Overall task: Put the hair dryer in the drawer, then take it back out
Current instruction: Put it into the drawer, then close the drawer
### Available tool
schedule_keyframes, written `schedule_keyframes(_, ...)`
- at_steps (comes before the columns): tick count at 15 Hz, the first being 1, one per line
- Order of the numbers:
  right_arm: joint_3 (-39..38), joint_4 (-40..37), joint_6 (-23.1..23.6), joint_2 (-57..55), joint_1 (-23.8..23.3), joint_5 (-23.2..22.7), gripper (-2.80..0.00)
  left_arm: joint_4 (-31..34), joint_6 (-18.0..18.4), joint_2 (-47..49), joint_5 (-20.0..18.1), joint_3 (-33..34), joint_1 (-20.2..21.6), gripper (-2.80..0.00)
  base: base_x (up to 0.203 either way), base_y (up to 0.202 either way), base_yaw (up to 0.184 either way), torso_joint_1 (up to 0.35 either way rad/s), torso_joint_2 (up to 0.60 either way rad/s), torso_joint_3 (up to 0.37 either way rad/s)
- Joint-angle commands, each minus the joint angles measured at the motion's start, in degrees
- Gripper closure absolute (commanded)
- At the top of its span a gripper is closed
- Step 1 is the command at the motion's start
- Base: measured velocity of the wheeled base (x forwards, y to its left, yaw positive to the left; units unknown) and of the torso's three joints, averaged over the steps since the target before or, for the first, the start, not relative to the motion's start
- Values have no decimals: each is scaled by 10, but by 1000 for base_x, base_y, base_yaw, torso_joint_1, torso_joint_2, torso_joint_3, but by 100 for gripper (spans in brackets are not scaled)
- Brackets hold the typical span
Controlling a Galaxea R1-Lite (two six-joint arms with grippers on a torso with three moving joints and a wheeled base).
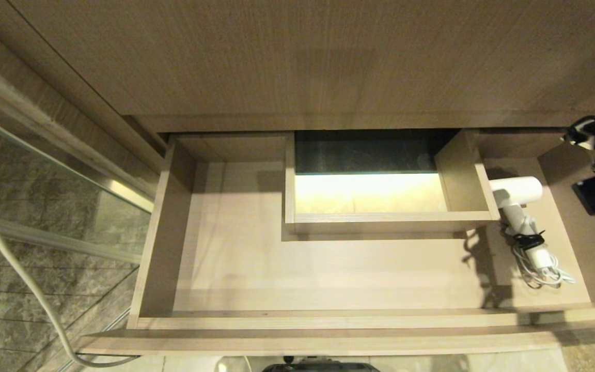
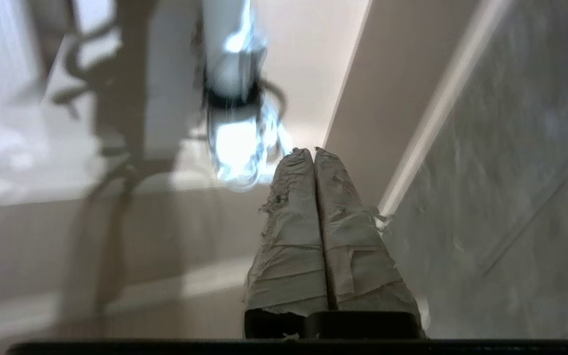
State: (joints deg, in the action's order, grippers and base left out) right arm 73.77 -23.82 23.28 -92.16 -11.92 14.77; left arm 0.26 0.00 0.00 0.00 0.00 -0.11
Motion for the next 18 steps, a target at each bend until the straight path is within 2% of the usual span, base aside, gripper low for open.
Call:
schedule_keyframes(1, -130, -5, 2, 160, 0, 3, 0, 0, 0, 0, 0, 1, 0, 0, 0, 0, 0, 0, 0, 0)
schedule_keyframes(3, -261, -14, 3, 241, 0, 12, 0, 0, 0, 0, 0, 1, 0, 0, 0, 0, 0, 0, 0, 0)
schedule_keyframes(5, -374, -24, 2, 297, 0, 49, 0, 0, 0, 0, 0, 1, -1, 0, 0, 0, 0, 0, 0, 0)
schedule_keyframes(8, -510, -1, -7, 296, 1, 89, 0, 0, 0, 0, 0, 1, 0, 0, 0, 0, 0, 0, 0, 0)
schedule_keyframes(10, -540, 27, -12, 259, 1, 99, 0, 0, 0, 0, 0, 1, 0, 0, 0, 0, 0, 0, 0, 0)
schedule_keyframes(13, -538, 80, -19, 170, 1, 101, 0, 0, 0, 0, 0, 1, 0, 0, 0, 0, 0, 0, 0, 0)
schedule_keyframes(15, -522, 140, -24, 111, 1, 100, 0, 0, 0, 0, 0, 1, 0, 0, 0, 0, 0, 0, 0, 0)
schedule_keyframes(18, -473, 176, -27, 42, 0, 100, 0, 0, 0, 0, 0, 1, 0, 0, 0, 0, 0, 0, 0, 0)
